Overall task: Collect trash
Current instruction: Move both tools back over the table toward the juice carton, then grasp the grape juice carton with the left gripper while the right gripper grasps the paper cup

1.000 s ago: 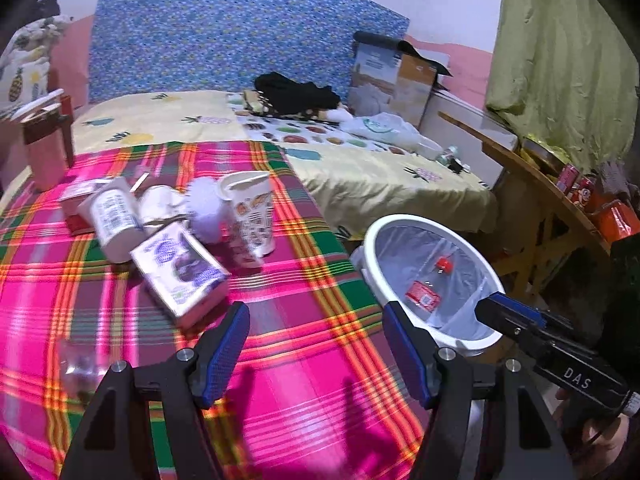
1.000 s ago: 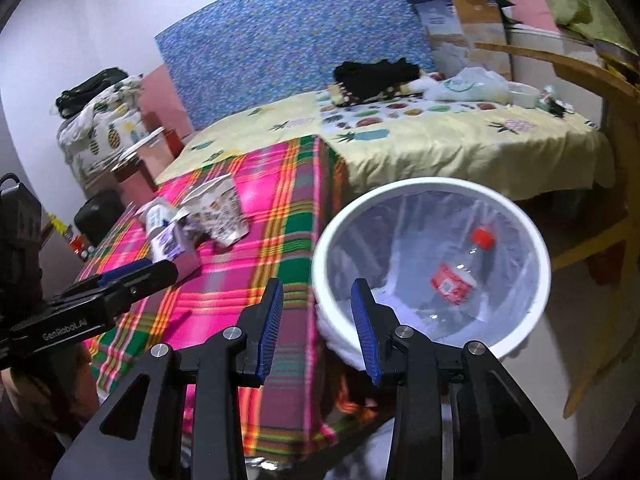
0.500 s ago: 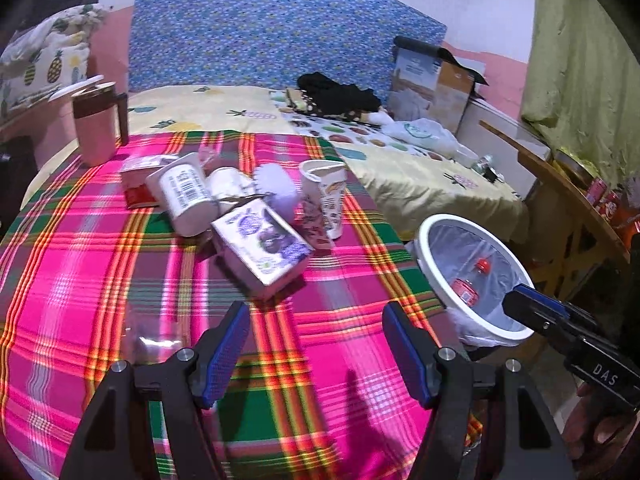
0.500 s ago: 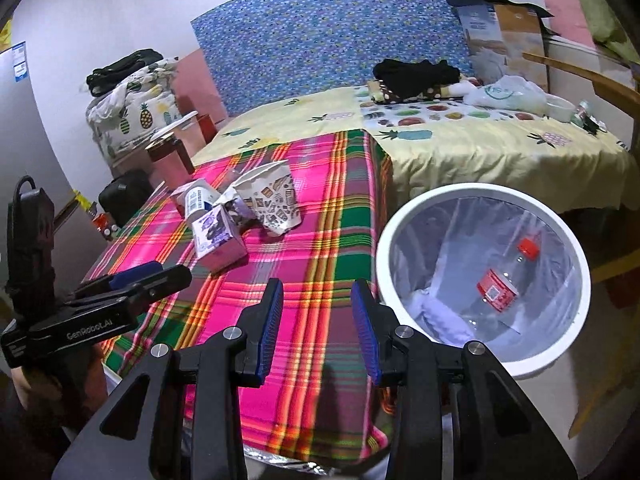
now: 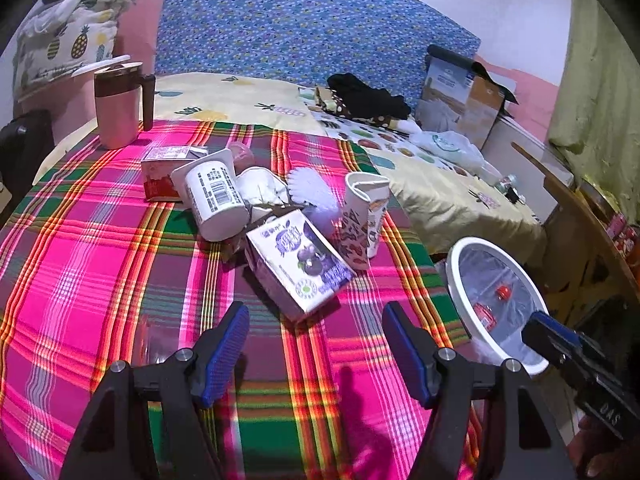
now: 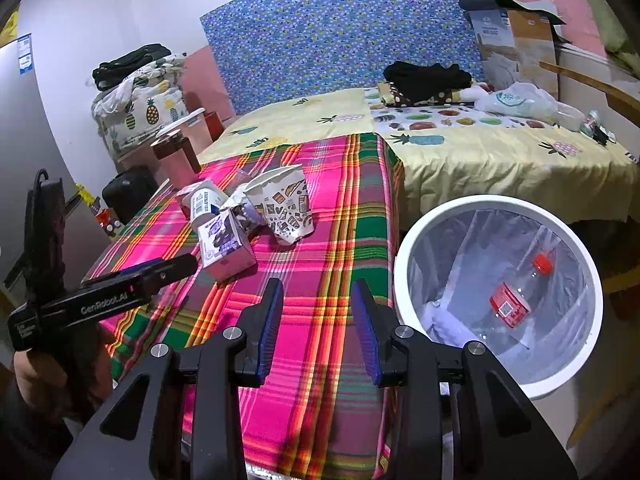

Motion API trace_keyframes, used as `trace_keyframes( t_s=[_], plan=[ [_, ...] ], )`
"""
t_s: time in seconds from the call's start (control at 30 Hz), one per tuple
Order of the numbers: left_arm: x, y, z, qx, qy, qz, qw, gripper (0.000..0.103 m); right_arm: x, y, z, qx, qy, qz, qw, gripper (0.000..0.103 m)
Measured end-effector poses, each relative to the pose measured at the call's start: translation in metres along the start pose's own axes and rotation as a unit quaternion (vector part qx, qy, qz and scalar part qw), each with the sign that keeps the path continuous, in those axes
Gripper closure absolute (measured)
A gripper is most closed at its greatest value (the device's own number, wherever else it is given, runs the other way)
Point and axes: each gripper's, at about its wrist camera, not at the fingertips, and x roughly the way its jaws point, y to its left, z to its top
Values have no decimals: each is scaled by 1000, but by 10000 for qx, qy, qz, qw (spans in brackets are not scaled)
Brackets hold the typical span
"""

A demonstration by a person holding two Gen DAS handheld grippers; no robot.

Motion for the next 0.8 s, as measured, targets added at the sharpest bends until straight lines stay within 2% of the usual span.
trace_keyframes(
  t_s=[0.43, 0.67, 0.8],
  plan=[
    [45, -9, 21, -243, 118, 375, 9989, 34, 11, -3, 9, -60, -10, -7, 10000, 66],
    [66, -1, 22, -447, 300, 581, 9969, 34, 16, -5, 15, -63, 18, -10, 10000, 66],
    [59, 1, 20, -247, 223, 674, 9972, 37, 19, -4, 15, -92, 39, 14, 9999, 66]
  ],
)
